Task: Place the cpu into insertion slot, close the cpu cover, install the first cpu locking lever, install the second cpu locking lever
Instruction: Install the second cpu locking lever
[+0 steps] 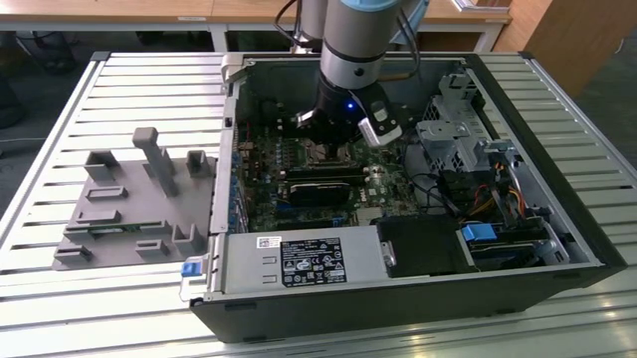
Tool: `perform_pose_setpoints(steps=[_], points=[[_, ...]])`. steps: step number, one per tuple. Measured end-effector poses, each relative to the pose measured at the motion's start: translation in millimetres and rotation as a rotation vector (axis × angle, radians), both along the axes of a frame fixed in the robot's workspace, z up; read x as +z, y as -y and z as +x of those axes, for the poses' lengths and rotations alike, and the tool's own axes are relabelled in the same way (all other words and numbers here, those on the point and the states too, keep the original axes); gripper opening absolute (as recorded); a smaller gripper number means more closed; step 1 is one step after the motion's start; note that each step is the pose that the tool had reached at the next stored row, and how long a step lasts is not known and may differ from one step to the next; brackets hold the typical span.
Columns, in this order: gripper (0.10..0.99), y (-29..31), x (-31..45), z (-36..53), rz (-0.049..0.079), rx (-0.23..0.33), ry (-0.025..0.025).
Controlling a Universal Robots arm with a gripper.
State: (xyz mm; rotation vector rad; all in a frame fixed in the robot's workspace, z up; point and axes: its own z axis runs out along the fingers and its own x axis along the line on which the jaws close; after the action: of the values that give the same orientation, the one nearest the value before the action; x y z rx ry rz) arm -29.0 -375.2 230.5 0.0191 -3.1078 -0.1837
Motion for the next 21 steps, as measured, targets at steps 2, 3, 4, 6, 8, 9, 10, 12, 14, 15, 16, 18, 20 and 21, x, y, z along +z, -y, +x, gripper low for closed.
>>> perform_pose_setpoints(steps=[2,3,4,6,8,9,10,12,14,15,16,18,20,21], points=[[0.106,0.0,-2.9,-0.8,0.0,0.001,0.0],[0.106,0.0,-4.0,-1.4,0.0,0.001,0.0],[0.106,0.3,-4.6,-2.1,0.0,0.001,-0.0001],[0.106,1.5,-5.2,-4.4,0.007,0.001,0.0],[0.106,3.5,-5.7,-7.0,0.016,0.001,0.0002],[0.106,4.4,-5.8,-8.0,0.018,0.001,0.0003],[0.106,5.6,-5.9,-9.1,0.021,0.001,0.0003],[0.106,7.9,-6.1,-10.8,0.025,0.002,0.0004],[0.106,10.2,-6.1,-13.1,0.029,0.001,0.0004],[0.106,10.8,-6.2,-14.6,0.03,0.001,0.0004],[0.106,11.2,-6.4,-16.5,0.032,0.001,0.0004],[0.106,11.4,-6.9,-19.6,0.034,0.001,0.0005],[0.106,11.4,-7.6,-22.1,0.034,0.001,0.0005],[0.106,11.4,-8.2,-23.0,0.034,0.001,0.0004]])
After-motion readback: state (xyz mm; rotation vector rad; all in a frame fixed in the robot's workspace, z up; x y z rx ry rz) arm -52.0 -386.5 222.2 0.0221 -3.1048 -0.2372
